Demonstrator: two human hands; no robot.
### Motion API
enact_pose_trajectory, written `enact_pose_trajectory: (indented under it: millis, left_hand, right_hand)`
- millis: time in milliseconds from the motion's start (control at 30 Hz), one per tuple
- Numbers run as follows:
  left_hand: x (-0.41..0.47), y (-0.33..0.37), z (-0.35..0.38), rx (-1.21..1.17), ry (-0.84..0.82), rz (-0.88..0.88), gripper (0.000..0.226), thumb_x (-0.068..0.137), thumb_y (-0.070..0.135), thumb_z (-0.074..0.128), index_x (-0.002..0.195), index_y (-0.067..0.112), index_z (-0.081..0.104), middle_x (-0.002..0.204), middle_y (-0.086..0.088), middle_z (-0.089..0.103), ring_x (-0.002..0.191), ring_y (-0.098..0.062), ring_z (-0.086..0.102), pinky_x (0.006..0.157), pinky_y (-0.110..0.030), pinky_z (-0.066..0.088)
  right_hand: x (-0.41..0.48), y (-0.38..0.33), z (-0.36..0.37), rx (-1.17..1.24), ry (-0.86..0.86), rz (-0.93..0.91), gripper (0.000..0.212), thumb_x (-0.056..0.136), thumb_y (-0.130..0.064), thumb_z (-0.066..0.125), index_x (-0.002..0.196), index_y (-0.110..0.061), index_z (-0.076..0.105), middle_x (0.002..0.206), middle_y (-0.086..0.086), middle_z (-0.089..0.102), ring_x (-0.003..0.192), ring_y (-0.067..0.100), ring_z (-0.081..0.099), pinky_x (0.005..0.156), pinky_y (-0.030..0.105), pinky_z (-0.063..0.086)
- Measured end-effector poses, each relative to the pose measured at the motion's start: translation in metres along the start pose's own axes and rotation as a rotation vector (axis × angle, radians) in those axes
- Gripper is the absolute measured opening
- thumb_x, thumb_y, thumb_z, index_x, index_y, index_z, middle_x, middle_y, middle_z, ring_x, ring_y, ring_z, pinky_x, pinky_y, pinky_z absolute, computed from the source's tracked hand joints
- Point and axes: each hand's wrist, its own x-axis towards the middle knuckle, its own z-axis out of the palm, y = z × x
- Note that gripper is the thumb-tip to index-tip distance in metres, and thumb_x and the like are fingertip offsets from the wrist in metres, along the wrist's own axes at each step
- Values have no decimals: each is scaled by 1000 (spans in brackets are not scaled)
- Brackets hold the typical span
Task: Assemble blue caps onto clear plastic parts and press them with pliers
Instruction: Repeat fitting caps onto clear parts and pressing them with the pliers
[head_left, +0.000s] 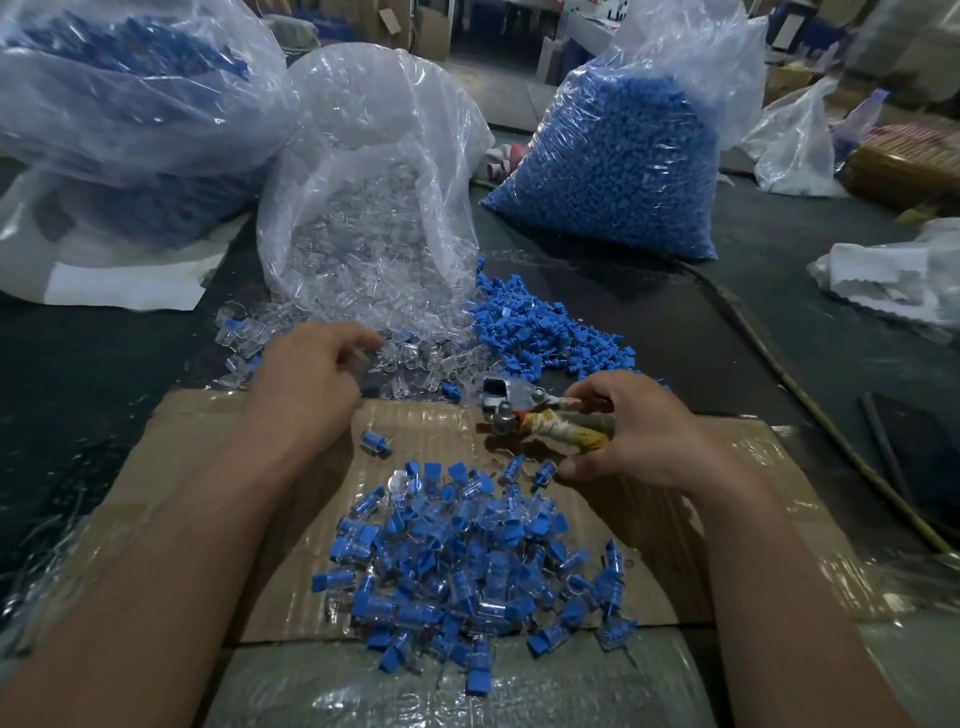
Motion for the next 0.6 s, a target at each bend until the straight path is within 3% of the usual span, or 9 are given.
enact_pose_trajectory:
  millis: [100, 200, 333, 400, 500, 600]
  left_hand:
    - [-6, 8, -3, -199, -73, -13, 29, 90, 2, 54, 91, 27, 69, 88, 10, 60, 81, -7, 58, 64, -19, 47]
    - [-12, 15, -3, -268, -122, 10, 23, 86, 7, 60, 95, 27, 66, 83, 15, 59, 76, -4, 61, 61, -14, 48]
    - [-17, 20, 1, -347, -177, 12, 21, 83, 12, 64, 99, 26, 65, 83, 9, 64, 74, -5, 63, 66, -15, 48]
    - [-19, 23, 2, -383, -207, 13, 20, 81, 12, 66, 96, 25, 63, 83, 3, 65, 73, -9, 64, 62, -15, 51]
    - [-21, 28, 4, -457, -255, 2, 17, 80, 7, 66, 81, 22, 59, 81, -5, 65, 72, -17, 66, 59, -18, 55]
    - [-25, 31, 4, -576, -290, -24, 21, 79, 0, 65, 77, 20, 64, 75, -4, 67, 72, -22, 68, 60, -30, 59]
  right_hand:
    - [1, -1, 4, 14, -45, 6, 60, 54, -45, 82, 101, -39, 45, 95, -22, 44, 99, 9, 43, 86, 33, 38]
    - [3, -1, 7, -24, -80, 15, 66, 55, -48, 80, 111, -37, 47, 96, -23, 40, 103, 10, 41, 91, 35, 38]
    - [-1, 0, 2, 110, -89, 10, 66, 58, -58, 71, 117, -36, 51, 97, -29, 42, 92, -3, 44, 72, 19, 34]
    - [-2, -1, 1, 214, -3, 2, 46, 65, -59, 62, 105, -38, 57, 92, -29, 49, 84, -10, 47, 64, 12, 31]
    - [5, 2, 3, 203, 278, -3, 9, 84, -35, 61, 92, -32, 63, 83, -24, 56, 76, -8, 52, 60, 9, 34]
    - [16, 7, 7, 105, 477, 84, 16, 89, -23, 59, 103, -21, 66, 97, -7, 62, 85, 7, 54, 74, 22, 43]
